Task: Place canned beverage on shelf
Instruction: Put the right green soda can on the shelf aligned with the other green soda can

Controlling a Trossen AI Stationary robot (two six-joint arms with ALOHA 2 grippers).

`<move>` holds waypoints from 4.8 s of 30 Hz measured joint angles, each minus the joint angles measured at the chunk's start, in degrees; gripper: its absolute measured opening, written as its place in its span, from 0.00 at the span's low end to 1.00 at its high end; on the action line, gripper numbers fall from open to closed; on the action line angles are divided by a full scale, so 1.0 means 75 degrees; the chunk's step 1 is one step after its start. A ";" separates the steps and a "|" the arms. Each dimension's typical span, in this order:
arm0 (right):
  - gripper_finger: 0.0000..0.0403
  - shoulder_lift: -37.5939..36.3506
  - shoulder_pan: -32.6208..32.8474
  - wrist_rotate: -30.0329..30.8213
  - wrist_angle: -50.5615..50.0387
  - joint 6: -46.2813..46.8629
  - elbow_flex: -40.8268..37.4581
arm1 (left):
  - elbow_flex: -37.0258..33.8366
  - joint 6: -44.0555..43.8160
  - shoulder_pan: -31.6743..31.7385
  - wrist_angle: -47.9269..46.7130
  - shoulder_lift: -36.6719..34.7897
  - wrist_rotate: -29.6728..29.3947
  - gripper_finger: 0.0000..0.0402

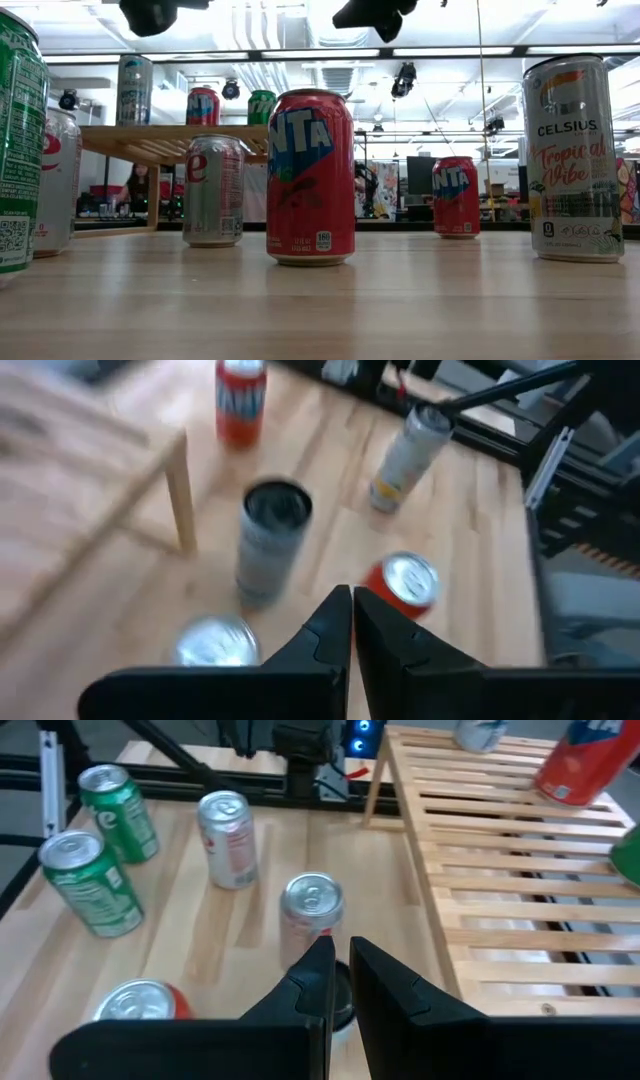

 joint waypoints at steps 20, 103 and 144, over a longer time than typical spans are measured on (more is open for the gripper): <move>0.07 0.0000 0.0160 -0.0003 -0.0799 0.0332 0.0000 | 0.2986 -0.1573 -0.3268 -0.3647 0.3218 0.0951 0.00; 0.07 -0.0006 0.1779 0.0006 -0.1852 0.1371 -0.0257 | 0.4741 -0.2149 -0.3679 -0.4975 0.6813 0.0635 0.72; 0.07 -0.0006 0.1776 0.0009 -0.2676 0.1303 -0.0257 | 0.9294 0.3634 -0.0069 -0.7201 0.5696 -0.0860 0.72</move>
